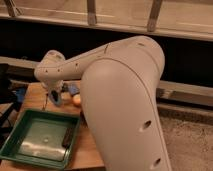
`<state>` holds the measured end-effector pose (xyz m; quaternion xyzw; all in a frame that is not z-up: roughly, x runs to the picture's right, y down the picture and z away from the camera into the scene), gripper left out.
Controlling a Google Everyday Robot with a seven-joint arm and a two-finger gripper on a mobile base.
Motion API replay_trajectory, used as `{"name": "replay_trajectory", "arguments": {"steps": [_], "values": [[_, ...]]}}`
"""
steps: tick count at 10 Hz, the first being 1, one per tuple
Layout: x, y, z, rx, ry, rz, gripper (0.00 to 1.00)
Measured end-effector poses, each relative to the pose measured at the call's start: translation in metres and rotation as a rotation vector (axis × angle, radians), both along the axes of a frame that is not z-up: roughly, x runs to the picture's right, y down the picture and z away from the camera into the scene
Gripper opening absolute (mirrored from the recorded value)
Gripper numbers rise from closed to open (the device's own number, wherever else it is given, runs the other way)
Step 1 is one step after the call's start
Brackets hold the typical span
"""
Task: Place brush in plastic cup
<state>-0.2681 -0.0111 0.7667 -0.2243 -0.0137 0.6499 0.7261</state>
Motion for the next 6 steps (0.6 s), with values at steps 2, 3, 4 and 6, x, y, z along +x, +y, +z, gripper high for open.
{"name": "replay_trajectory", "arguments": {"steps": [2, 3, 4, 6], "values": [[-0.014, -0.006, -0.003, 0.028, -0.041, 0.004, 0.0], [-0.022, -0.007, -0.004, 0.036, -0.062, 0.004, 0.0], [-0.03, -0.006, -0.004, 0.041, -0.086, 0.002, 0.0], [-0.043, -0.003, 0.002, 0.038, -0.119, -0.001, 0.0]]}}
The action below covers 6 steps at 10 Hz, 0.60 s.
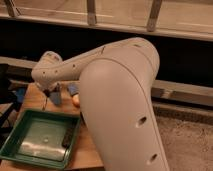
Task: Place brush in plastic cup
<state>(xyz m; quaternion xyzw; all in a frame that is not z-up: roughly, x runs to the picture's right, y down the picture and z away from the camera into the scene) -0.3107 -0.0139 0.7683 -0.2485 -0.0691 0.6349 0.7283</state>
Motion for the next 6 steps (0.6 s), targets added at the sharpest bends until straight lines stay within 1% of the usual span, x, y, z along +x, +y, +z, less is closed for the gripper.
{"name": "replay_trajectory", "arguments": {"steps": [2, 3, 6], "values": [[-0.015, 0.01, 0.008, -0.018, -0.034, -0.007, 0.0], [-0.022, 0.017, 0.013, -0.034, -0.048, -0.012, 0.0], [-0.028, 0.049, 0.029, -0.1, -0.065, -0.021, 0.0]]}}
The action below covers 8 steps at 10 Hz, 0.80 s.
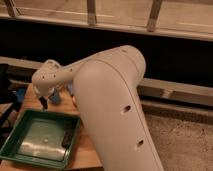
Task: Place brush in plastic cup
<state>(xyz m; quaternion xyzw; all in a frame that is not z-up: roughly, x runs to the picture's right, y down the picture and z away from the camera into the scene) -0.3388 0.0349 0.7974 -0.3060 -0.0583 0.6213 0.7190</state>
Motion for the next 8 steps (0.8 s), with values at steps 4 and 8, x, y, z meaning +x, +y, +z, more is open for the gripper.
{"name": "replay_trajectory", "arguments": {"steps": [4, 8], "values": [[0.008, 0.041, 0.011, -0.095, 0.019, 0.005, 0.0], [0.026, 0.058, 0.015, -0.15, 0.045, 0.041, 0.31]]}}
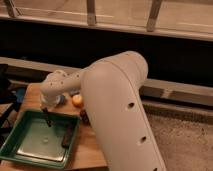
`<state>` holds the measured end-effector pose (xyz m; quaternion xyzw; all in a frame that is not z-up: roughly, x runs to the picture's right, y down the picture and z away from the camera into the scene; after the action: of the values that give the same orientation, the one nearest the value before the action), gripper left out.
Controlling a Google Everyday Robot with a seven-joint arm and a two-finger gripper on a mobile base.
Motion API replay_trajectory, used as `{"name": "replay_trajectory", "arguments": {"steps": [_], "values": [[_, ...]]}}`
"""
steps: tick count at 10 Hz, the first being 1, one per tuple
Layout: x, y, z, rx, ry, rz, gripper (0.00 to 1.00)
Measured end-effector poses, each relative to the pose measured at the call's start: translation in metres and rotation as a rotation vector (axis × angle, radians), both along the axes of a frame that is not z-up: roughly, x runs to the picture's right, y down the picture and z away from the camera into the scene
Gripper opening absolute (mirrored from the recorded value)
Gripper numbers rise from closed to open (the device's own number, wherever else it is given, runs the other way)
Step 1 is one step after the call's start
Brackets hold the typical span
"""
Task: Place brush in plastic cup
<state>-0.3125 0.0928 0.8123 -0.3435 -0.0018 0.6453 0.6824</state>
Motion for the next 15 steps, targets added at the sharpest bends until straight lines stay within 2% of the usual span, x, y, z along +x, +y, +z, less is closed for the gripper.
{"name": "replay_trajectory", "arguments": {"steps": [2, 5, 8, 10, 12, 15], "values": [[0.004, 0.001, -0.002, -0.004, 0.004, -0.007, 0.53], [0.007, 0.006, -0.003, -0.009, 0.008, -0.016, 0.79], [0.007, 0.008, -0.003, -0.012, 0.01, -0.025, 0.8], [0.017, 0.003, -0.007, -0.009, 0.04, 0.008, 0.8], [0.056, -0.001, -0.015, -0.007, 0.115, 0.053, 0.8], [0.125, 0.006, -0.029, -0.025, 0.212, 0.13, 0.8]]}}
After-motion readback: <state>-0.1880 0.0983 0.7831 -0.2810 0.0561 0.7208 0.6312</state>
